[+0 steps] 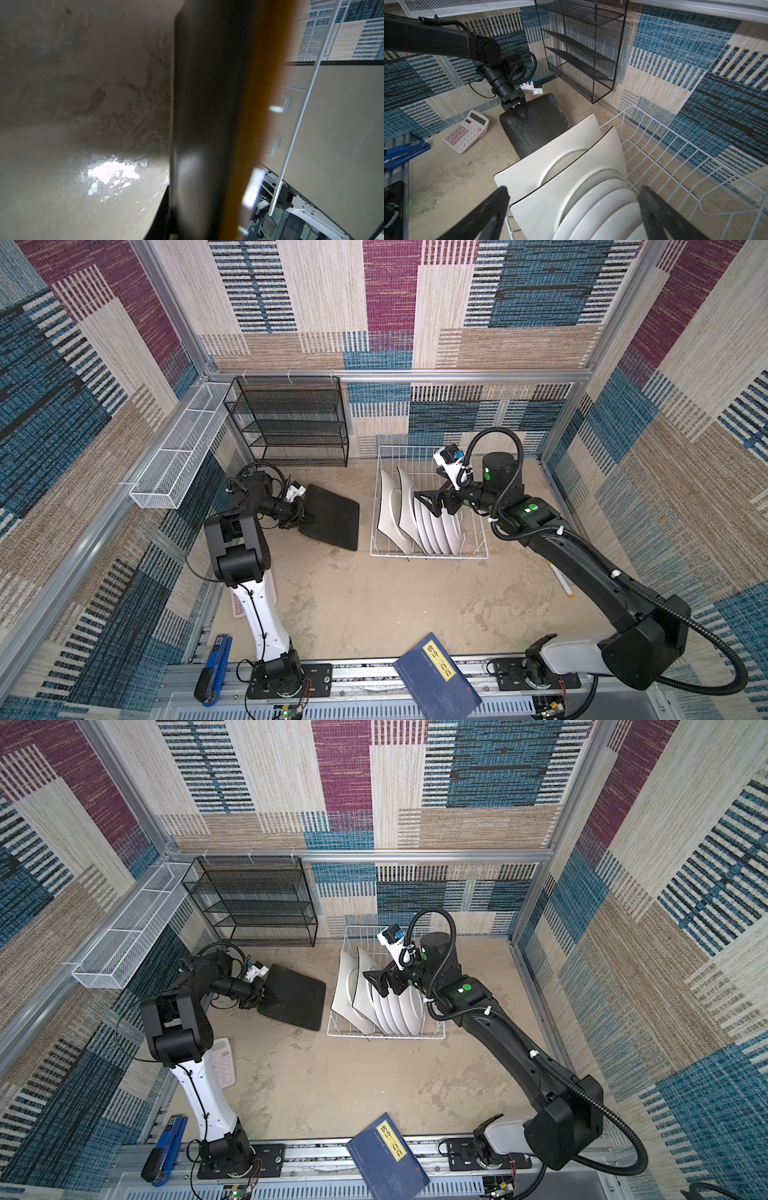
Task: Unload the plates from the dish rack
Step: 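Lower the dark plate onto the table beside the rack with the left gripper, then open the left gripper and release the dark plate flat on the table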
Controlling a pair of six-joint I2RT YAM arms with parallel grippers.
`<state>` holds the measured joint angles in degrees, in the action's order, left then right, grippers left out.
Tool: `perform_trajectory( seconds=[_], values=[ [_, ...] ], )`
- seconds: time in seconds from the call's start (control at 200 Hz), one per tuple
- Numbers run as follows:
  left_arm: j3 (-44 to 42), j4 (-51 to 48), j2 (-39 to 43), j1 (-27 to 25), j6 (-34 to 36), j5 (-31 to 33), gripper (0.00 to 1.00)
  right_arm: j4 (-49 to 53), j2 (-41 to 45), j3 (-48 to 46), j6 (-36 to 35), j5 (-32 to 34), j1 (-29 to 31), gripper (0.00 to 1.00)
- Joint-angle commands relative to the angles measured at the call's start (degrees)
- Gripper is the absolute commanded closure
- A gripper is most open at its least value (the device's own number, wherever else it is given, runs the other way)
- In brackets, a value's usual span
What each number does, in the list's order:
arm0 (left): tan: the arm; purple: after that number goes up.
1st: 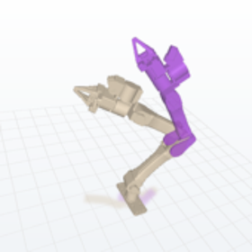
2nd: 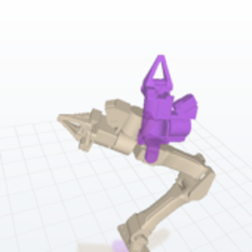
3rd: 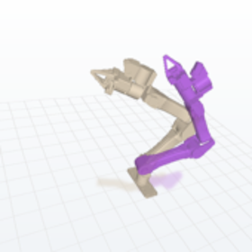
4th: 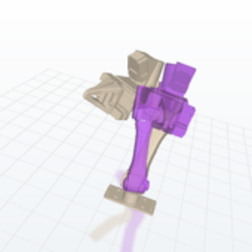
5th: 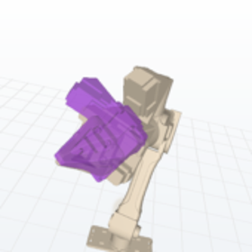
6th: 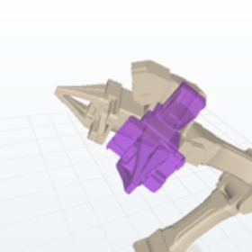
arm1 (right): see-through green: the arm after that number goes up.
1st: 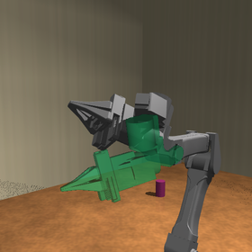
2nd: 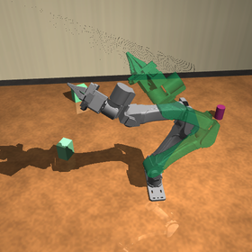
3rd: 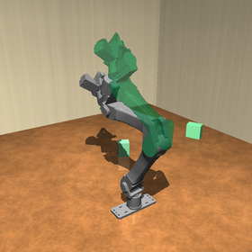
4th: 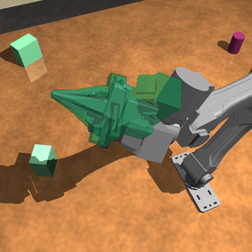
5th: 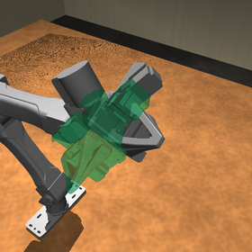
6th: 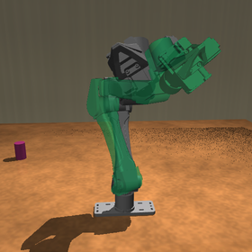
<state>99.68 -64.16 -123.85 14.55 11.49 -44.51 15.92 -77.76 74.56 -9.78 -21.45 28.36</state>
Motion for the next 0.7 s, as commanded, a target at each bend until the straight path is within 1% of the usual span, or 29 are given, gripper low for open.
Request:
perform_trajectory(
  seconds=[0.0, 0.115, 0.285, 0.381, 0.486, 0.611, 0.681, 0.691],
  values=[
    [0.43, -0.52, -0.86, 0.63, 0.96, 5.71, 0.82, -1.17, -0.08, 0.76, 0.81, -0.79, 0.0, 0.01],
    [1.03, -0.83, -1.68, 1.18, 0.92, 5.8, 0.75, -1.27, -0.14, 0.84, 0.98, -0.5, 0.05, 0.01],
    [1.72, -0.94, -3.03, 1.27, 0.49, 7.12, 0.69, 0.28, -0.32, 1.46, 0.12, 0.34, -0.01, 0.01],
    [2.4, -1.1, -3.33, 1.27, 0.23, 7.14, 0.64, 0.77, -0.22, 1.42, -0.48, 1.12, 0.08, 0.01],
    [3.22, -1.05, -3.89, 1.25, -0.76, 7.99, 0.6, 0.74, -0.33, 1.39, -0.61, 1.5, 0.01, 0.01],
    [3.8, -0.62, -4.56, 1.27, -3.0, 10.73, 0.58, 0.18, -0.55, 1.38, -0.14, 1.07, 0.05, 0.01],
    [3.93, -0.27, -4.65, 1.27, -3.74, 10.83, 0.56, -0.38, -0.47, 1.29, 0.03, 0.39, -0.01, 0.01],
    [3.88, -0.22, -4.64, 1.23, -3.79, 12.29, 0.56, -0.46, -0.47, 1.28, 0.09, 0.32, -0.02, 0.01]
  ],
)
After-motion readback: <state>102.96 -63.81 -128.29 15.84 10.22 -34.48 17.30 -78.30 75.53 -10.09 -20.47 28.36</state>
